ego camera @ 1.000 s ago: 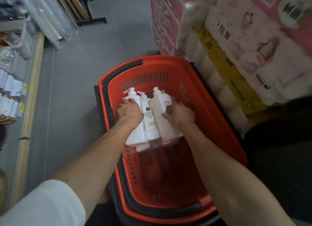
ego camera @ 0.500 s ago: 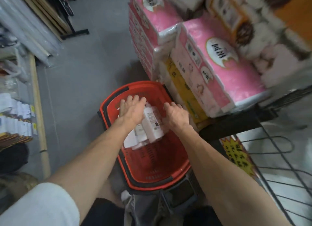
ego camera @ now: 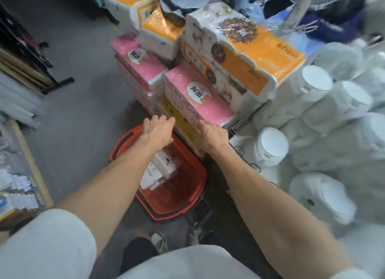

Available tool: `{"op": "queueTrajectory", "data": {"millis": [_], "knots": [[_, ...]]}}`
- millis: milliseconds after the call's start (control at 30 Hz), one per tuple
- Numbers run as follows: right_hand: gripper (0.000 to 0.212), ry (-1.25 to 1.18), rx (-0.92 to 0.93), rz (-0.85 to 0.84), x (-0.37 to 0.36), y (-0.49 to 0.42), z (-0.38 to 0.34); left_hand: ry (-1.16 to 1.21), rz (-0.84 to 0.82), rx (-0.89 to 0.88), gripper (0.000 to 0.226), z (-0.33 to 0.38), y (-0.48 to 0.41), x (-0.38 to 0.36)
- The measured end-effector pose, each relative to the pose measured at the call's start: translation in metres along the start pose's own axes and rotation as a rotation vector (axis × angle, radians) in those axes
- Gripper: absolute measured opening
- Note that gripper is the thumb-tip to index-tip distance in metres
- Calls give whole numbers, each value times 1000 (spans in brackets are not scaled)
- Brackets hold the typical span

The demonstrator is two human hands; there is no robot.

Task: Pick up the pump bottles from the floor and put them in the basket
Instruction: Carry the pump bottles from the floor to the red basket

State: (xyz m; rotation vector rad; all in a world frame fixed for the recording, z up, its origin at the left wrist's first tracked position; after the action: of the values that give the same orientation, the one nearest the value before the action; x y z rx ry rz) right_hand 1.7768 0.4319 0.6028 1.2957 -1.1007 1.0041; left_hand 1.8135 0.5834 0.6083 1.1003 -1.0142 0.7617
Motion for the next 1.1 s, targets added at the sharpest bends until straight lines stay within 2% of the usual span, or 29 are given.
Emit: {"op": "queueTrajectory", "data": {"millis": [267, 467, 567, 833, 1100], "knots": [[33, -16, -260, 54, 52, 108, 76, -116, -9, -245, 48, 92, 54, 44], [41, -20, -587, 47, 66, 234, 138, -117, -85, -645, 47, 195, 129, 40], [38, -58, -734, 57, 66, 312, 160, -180, -117, -807, 54, 249, 176, 25], [34, -137, -1180, 48, 36, 564, 214, -289, -173, -1225, 44, 424, 328, -37], [41, -237, -1585, 61, -7, 814, 244, -381, -156, -1602, 39, 579, 517, -107]]}}
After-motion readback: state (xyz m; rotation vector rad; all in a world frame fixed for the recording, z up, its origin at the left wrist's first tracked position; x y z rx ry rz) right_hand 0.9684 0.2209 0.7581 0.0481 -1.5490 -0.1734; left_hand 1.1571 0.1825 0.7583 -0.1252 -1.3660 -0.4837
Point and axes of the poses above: each hand's wrist, its own y-axis away from the middle knuckle, its own x-axis out of the back of the hand, z = x × y, the point moved 10 cm from there along -y, towards the middle knuckle, and after that the axes turned 8 degrees about y, right-handed, at the moved point
